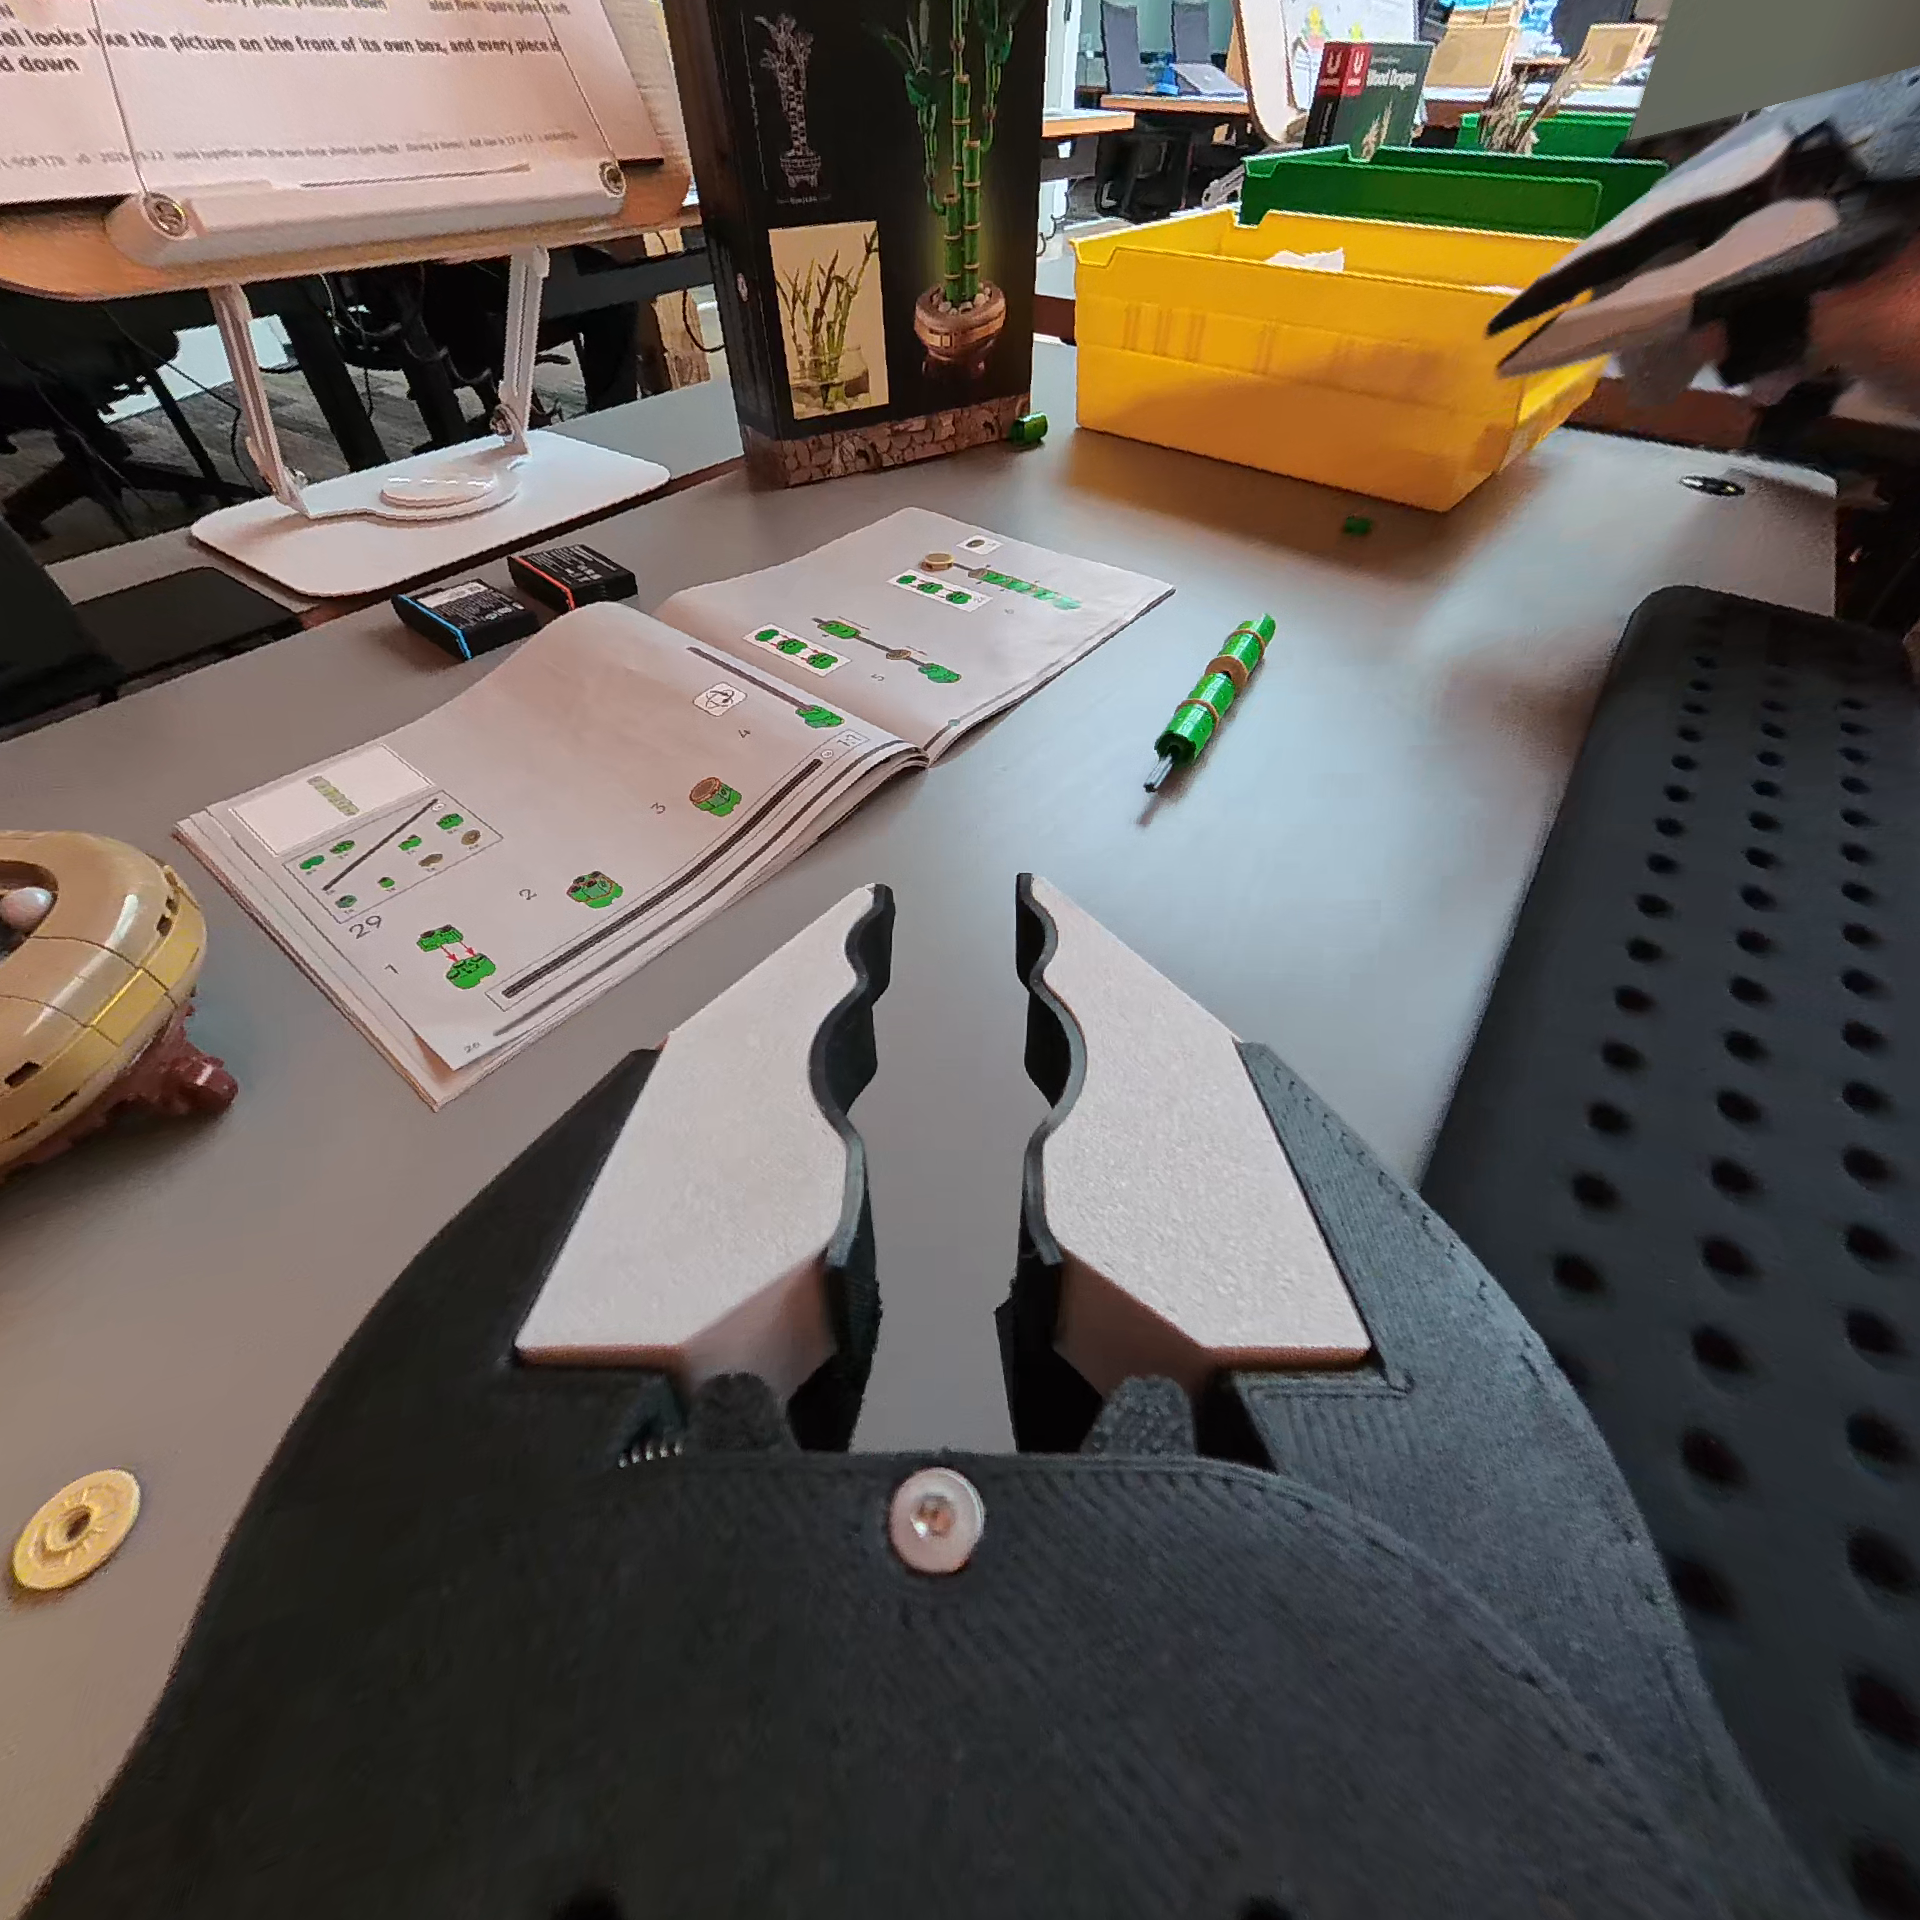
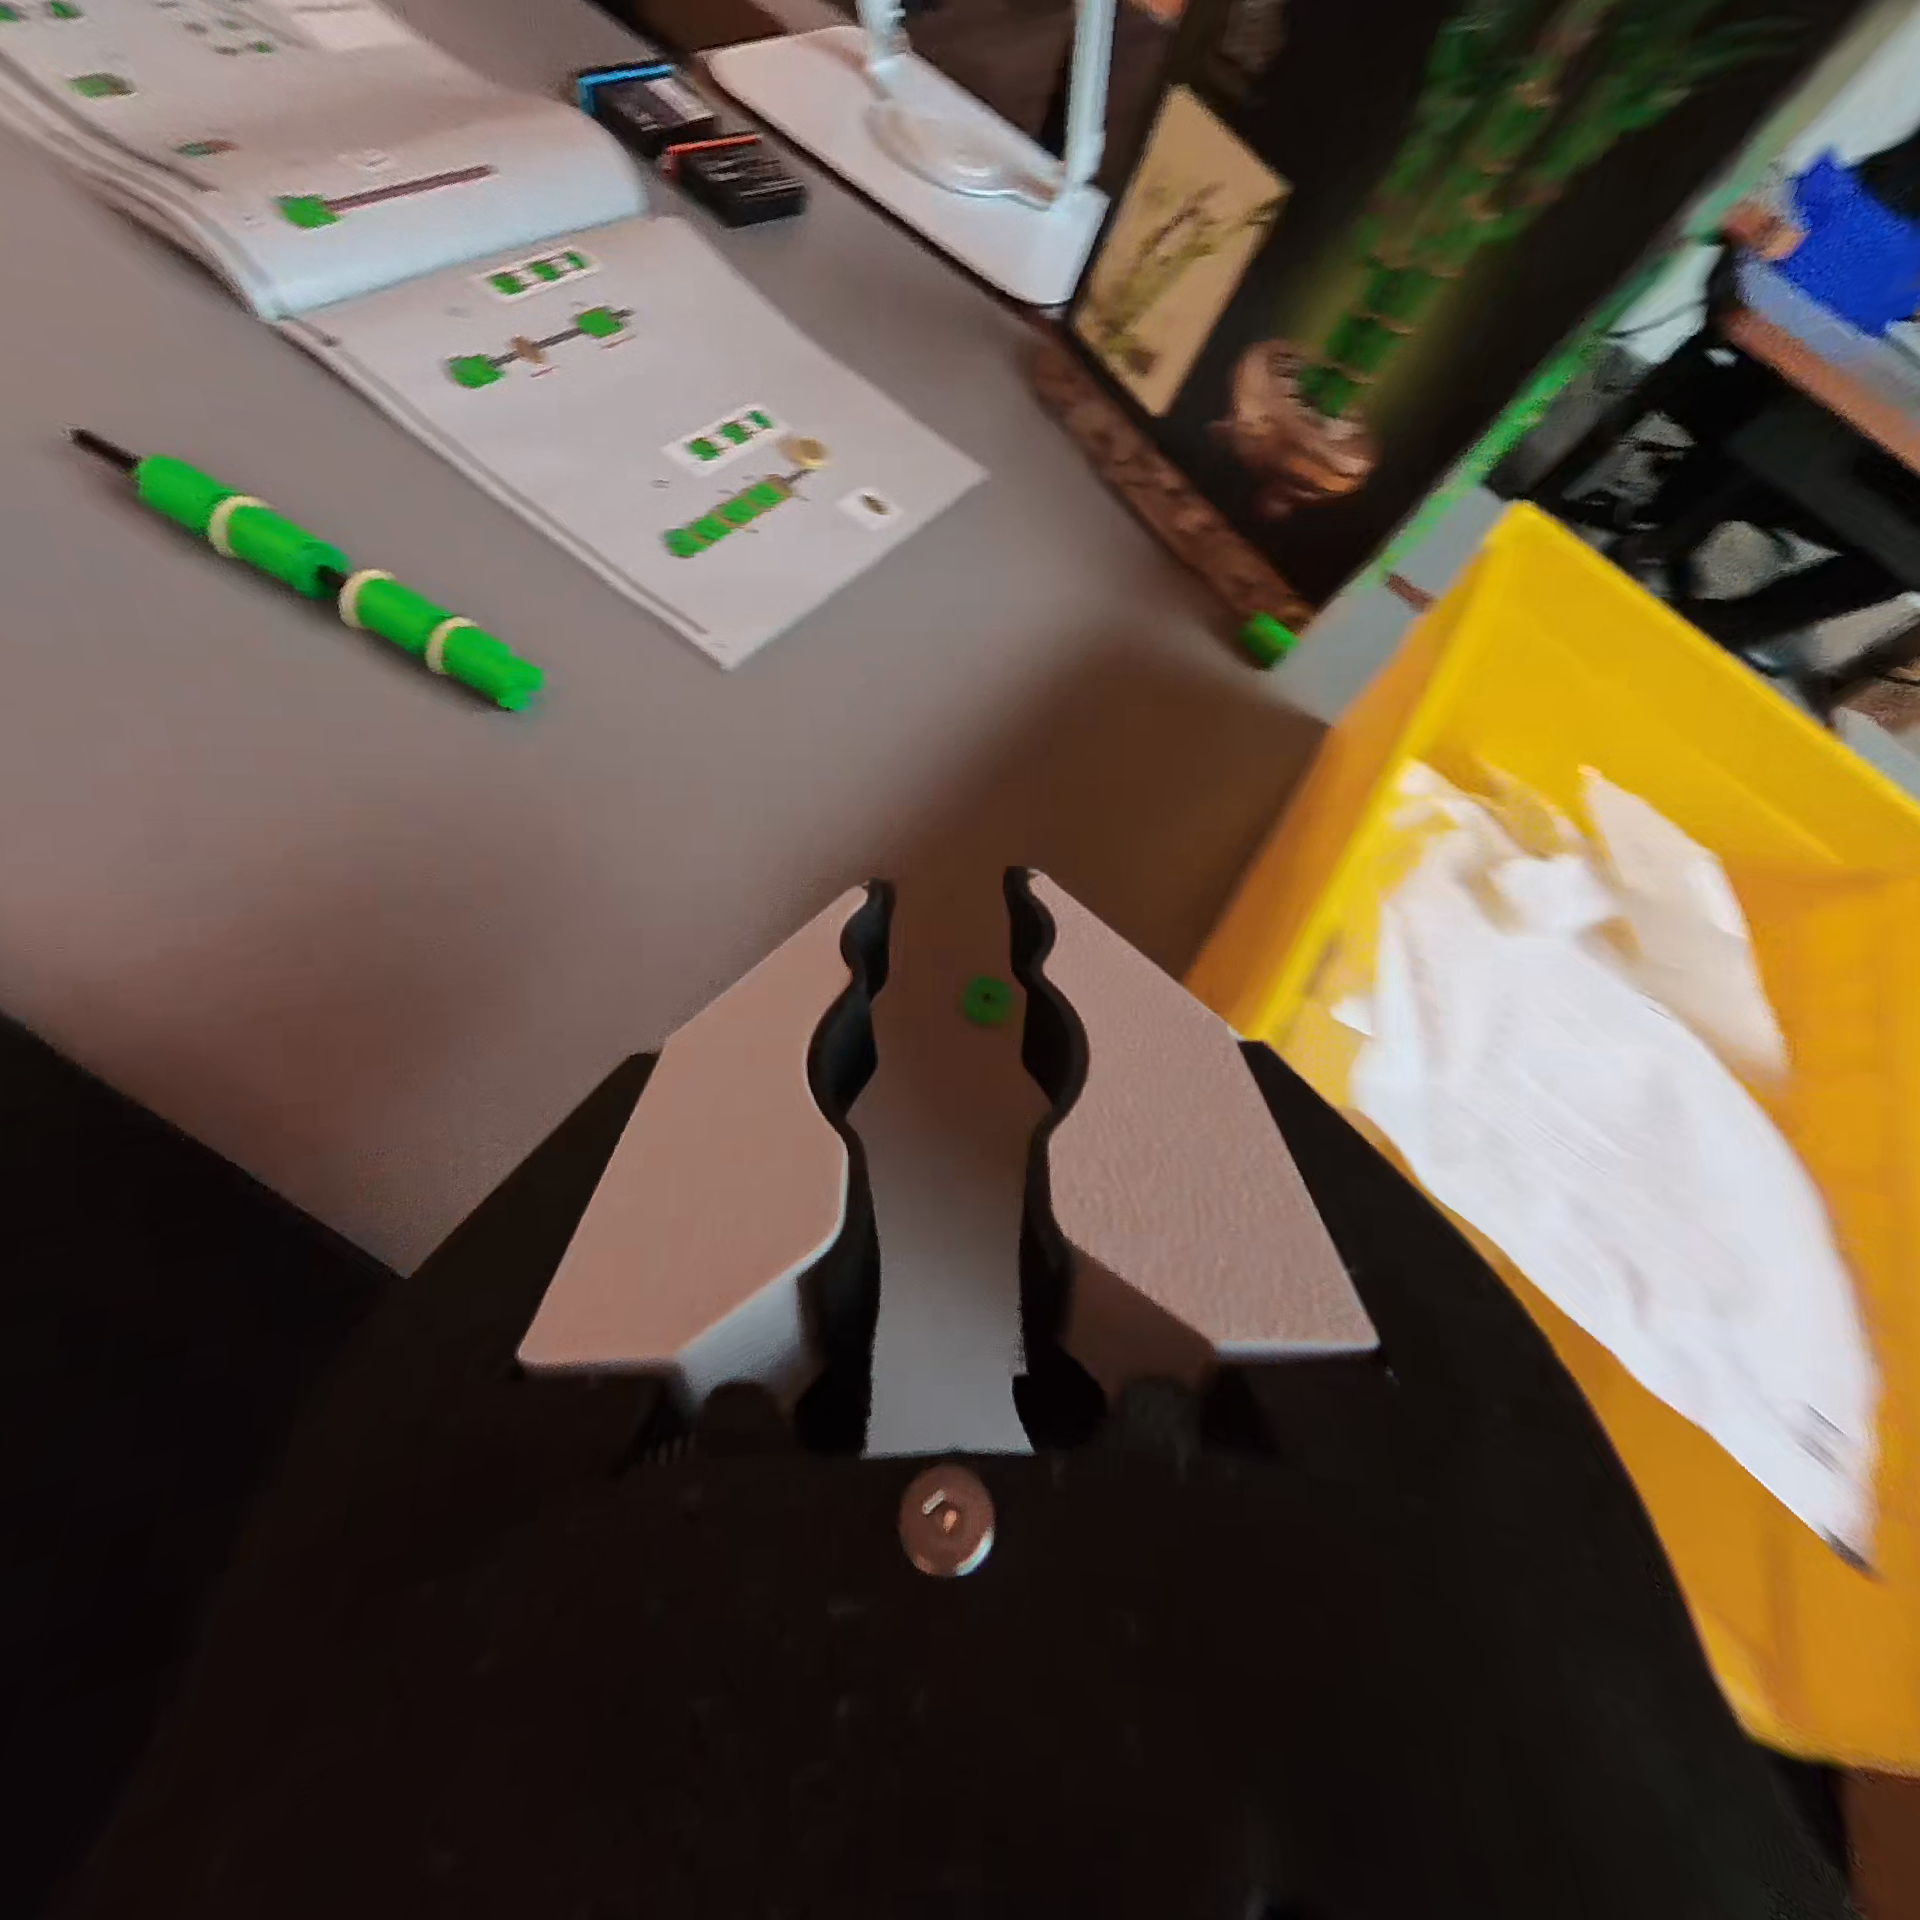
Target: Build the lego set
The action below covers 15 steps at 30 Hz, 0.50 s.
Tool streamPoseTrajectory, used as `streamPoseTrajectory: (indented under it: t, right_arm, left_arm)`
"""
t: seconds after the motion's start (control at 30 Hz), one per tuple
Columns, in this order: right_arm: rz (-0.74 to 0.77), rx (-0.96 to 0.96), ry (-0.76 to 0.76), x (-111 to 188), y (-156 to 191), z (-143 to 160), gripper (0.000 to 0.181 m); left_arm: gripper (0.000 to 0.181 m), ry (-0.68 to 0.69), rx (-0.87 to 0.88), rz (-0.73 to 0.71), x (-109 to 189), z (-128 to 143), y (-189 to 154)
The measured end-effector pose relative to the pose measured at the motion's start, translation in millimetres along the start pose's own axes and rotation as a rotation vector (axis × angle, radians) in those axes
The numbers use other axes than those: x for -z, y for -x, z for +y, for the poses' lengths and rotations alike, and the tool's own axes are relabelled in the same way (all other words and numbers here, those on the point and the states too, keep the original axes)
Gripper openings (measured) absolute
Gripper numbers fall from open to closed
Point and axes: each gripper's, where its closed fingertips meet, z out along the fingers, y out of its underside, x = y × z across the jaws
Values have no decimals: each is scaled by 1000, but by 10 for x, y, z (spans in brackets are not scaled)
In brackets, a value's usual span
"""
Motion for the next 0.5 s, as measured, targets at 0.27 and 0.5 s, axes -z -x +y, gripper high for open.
streamPoseTrajectory:
  t: [0.27, 0.5]
  right_arm:
    - [110, -75, -56, 388, -319, 63, 25]
    - [63, -65, -60, 234, -163, -14, 26]
  left_arm:
    - [23, -9, -8, -17, 19, -16, 6]
    - [24, -87, 45, -12, 62, -211, 36]
